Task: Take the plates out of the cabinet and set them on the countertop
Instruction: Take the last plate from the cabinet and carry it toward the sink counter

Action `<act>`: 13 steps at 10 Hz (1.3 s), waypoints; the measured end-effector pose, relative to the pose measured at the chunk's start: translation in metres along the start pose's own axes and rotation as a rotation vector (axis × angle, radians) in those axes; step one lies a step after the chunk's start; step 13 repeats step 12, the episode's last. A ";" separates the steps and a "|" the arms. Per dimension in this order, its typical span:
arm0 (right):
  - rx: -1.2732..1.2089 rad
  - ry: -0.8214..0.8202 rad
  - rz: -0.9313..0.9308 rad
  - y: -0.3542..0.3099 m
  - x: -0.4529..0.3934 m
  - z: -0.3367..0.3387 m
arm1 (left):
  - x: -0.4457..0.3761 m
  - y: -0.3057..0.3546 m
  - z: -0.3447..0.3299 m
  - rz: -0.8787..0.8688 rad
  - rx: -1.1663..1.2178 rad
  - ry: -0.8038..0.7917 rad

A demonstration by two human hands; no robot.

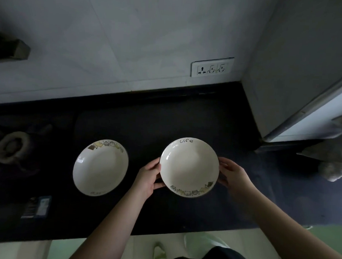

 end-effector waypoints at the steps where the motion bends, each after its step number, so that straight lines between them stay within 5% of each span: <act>1: 0.000 0.006 -0.013 -0.001 -0.010 0.000 | -0.006 0.002 -0.003 0.001 -0.002 0.014; 9: -0.062 -0.023 -0.016 0.001 -0.025 -0.001 | -0.017 0.010 -0.008 -0.039 -0.069 0.068; 12: 0.176 0.107 0.044 -0.005 -0.024 0.004 | -0.022 0.018 0.003 -0.272 -0.552 0.177; 13: 0.176 0.107 0.044 -0.005 -0.024 0.004 | -0.022 0.018 0.003 -0.272 -0.552 0.177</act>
Point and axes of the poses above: each hand's wrist, its own x-axis away from the middle knuckle, its own z-axis out of the back of the hand, y = z × x, the point moved 3 cm from there along -x, towards the middle knuckle, and after that the axes turned 3 degrees about -z, right-handed, at the moved point
